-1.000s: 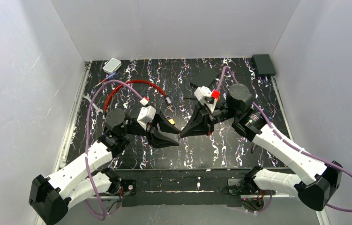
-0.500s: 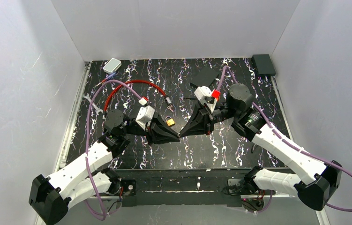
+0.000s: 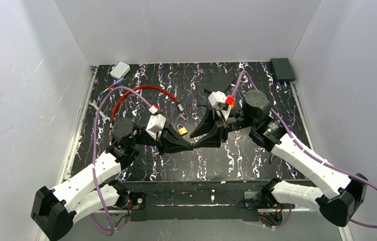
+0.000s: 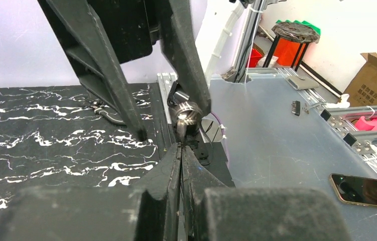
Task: Unlock with the key
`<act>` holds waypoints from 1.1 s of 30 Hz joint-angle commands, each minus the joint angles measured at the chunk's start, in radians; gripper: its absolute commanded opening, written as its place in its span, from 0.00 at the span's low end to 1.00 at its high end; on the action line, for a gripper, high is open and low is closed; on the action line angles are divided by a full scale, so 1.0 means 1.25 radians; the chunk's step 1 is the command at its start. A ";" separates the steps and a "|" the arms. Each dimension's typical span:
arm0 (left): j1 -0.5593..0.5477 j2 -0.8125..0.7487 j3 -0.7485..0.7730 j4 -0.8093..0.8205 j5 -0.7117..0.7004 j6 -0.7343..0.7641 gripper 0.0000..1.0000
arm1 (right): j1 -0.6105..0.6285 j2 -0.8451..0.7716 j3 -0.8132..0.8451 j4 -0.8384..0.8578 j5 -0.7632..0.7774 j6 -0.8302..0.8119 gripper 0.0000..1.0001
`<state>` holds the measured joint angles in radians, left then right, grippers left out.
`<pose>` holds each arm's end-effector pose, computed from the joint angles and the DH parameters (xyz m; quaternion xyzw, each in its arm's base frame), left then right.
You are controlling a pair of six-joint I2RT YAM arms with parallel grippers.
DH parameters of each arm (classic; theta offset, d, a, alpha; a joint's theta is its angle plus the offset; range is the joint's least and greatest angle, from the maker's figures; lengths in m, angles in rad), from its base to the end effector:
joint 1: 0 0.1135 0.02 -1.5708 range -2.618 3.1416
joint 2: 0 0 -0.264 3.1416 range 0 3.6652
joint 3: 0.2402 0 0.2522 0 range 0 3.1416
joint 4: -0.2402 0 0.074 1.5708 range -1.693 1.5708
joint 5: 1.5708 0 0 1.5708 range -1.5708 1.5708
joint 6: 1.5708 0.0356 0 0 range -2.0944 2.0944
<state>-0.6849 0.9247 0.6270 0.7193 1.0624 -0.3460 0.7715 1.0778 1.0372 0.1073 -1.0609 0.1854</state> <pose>0.1323 -0.1482 0.3472 0.4982 0.3902 -0.5963 0.4940 0.1457 0.1850 0.4022 -0.5239 0.4574 0.5968 0.4001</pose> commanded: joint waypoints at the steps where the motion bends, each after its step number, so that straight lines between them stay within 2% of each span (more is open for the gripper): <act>1: -0.002 0.016 0.012 -0.074 -0.029 0.064 0.00 | -0.003 -0.051 0.043 -0.095 0.077 -0.074 0.64; 4: -0.002 0.016 0.024 -0.142 -0.056 0.115 0.00 | -0.003 -0.076 0.061 -0.156 0.100 -0.109 0.71; 8: -0.001 0.016 0.049 -0.271 -0.119 0.200 0.00 | -0.002 -0.104 0.075 -0.205 0.137 -0.131 0.74; 13: -0.002 0.020 0.079 -0.419 -0.204 0.311 0.00 | -0.003 -0.090 0.114 -0.320 0.239 -0.166 0.79; 18: -0.006 0.029 0.110 -0.540 -0.285 0.408 0.00 | -0.002 0.004 0.205 -0.506 0.322 -0.210 0.69; 20: -0.008 0.032 0.112 -0.551 -0.309 0.424 0.00 | 0.000 0.035 0.226 -0.543 0.327 -0.223 0.66; 27: -0.014 0.027 0.108 -0.558 -0.311 0.433 0.00 | 0.020 0.059 0.211 -0.532 0.379 -0.243 0.66; 33: -0.017 0.030 0.109 -0.559 -0.295 0.430 0.00 | 0.052 0.085 0.177 -0.507 0.401 -0.258 0.57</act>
<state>-0.6979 0.9680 0.7322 0.0307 0.6868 0.1737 0.8083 1.1710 1.2778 -0.5522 -0.5950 -0.1064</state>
